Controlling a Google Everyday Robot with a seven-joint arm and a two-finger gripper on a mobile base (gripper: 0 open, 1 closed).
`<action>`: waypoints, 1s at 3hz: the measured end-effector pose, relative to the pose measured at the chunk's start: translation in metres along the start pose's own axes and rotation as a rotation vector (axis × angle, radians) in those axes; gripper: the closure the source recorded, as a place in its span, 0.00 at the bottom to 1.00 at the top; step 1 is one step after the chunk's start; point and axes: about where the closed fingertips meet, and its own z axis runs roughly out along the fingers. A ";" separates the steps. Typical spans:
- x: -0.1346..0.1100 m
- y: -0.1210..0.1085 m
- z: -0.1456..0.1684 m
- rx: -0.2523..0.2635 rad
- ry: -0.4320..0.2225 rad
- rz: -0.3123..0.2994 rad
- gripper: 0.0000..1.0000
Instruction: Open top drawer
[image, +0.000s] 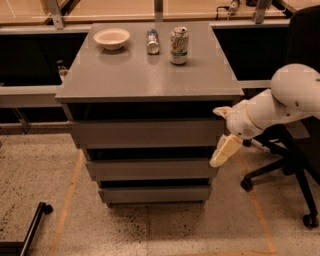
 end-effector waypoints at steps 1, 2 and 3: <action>0.012 -0.013 0.029 -0.029 -0.032 0.007 0.00; 0.020 -0.059 0.079 -0.056 -0.060 -0.012 0.00; 0.020 -0.059 0.079 -0.057 -0.061 -0.012 0.00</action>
Offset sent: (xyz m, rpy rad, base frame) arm 0.0642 0.0098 -0.0751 0.0714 0.0575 0.0575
